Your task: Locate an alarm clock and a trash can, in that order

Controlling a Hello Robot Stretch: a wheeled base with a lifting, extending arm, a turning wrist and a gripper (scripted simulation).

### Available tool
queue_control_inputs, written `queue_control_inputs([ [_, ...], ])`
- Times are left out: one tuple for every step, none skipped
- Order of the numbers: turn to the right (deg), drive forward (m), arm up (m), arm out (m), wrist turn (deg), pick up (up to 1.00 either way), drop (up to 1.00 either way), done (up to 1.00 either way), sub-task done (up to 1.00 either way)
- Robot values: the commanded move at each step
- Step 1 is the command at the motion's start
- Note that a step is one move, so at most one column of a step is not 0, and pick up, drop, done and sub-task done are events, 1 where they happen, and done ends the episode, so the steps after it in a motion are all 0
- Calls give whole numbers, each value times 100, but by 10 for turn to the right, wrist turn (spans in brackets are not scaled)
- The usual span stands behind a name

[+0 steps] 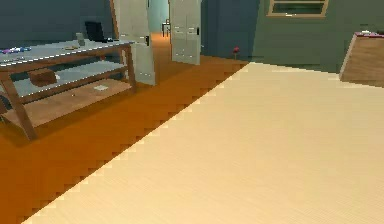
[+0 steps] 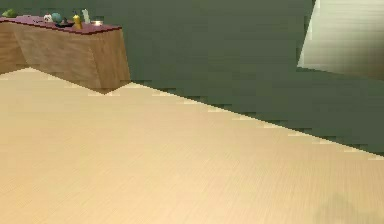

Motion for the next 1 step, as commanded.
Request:
queue_control_inputs([
  [0, 100, 0, 0, 0, 0, 0, 0, 0],
])
